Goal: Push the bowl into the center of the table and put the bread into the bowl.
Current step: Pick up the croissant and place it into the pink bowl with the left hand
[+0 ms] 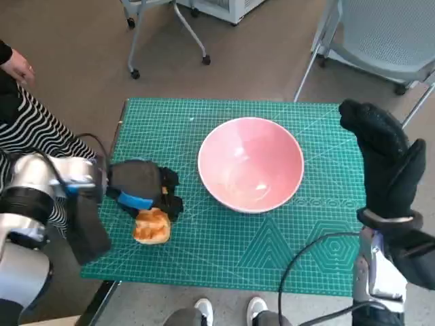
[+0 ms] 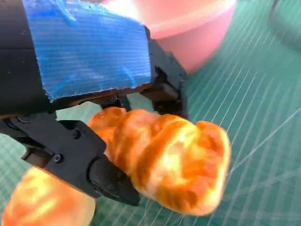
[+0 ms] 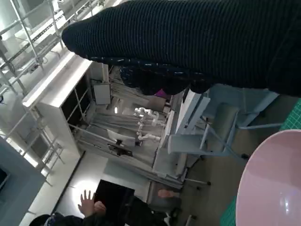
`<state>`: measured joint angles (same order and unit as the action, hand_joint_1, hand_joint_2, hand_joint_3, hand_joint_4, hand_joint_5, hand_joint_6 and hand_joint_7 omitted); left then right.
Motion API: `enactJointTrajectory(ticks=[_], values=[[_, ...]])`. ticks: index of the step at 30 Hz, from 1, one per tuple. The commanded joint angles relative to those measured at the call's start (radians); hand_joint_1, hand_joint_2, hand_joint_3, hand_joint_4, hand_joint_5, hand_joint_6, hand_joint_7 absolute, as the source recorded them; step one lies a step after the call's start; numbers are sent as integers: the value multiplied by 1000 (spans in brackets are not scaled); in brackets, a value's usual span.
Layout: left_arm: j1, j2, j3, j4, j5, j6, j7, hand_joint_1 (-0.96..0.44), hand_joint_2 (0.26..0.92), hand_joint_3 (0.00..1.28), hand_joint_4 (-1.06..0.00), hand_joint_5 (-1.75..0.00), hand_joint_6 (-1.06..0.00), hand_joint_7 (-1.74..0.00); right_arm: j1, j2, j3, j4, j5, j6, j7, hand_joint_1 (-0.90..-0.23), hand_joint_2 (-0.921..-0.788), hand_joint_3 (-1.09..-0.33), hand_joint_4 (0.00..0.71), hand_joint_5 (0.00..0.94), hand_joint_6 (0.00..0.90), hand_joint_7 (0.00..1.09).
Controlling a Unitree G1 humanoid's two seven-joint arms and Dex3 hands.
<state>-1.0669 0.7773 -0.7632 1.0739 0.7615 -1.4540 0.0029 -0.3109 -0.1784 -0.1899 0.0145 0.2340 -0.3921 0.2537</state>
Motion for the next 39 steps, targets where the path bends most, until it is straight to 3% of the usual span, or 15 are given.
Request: enactJointTrajectory(ticks=[1,4,8,13,19,21,23,27,31,39], values=[[-64,80,-42,-130,-431,16,-226,0,920,69,-649,-1114,-666,-1216,22,0,-2,26,12,-1,11,-692,-921,-763,190,0,91,536],[-47,115,-42,-287,-663,142,-352,0,920,79,-633,-1122,-658,-1232,20,-3,-4,30,19,-2,16,-690,-921,-763,190,0,88,534],[-46,103,11,-399,-847,261,-451,0,920,104,-606,-1139,-631,-1272,16,-4,-4,34,20,-2,17,-690,-921,-763,190,0,84,531],[-64,31,84,-451,-966,339,-504,0,920,121,-597,-1158,-600,-1297,15,-6,-5,36,22,-2,19,-690,-921,-763,189,0,81,529],[-42,19,134,-502,-1028,401,-594,0,920,126,-597,-1163,-590,-1304,17,-6,-5,35,23,-3,20,-691,-921,-764,189,0,80,528],[-85,-99,167,-454,-949,426,-540,0,920,115,-611,-1162,-598,-1281,17,-5,-3,37,25,-2,21,-691,-921,-764,189,0,80,528],[-106,-168,195,-444,-909,477,-540,-1,920,101,-626,-1162,-614,-1247,17,-5,-2,37,28,0,22,-691,-921,-765,189,0,80,527],[-119,-240,239,-439,-857,561,-589,-1,920,86,-631,-1176,-641,-1198,18,-5,0,37,32,2,24,-691,-921,-766,189,0,80,527],[-139,-317,272,-375,-767,578,-588,-1,921,89,-617,-1182,-647,-1197,22,-2,1,33,32,1,26,-691,-921,-766,189,0,80,527],[-154,-415,299,-249,-563,586,-499,0,920,110,-584,-1186,-638,-1238,34,-2,2,25,38,4,25,-695,-921,-763,189,0,79,526]])
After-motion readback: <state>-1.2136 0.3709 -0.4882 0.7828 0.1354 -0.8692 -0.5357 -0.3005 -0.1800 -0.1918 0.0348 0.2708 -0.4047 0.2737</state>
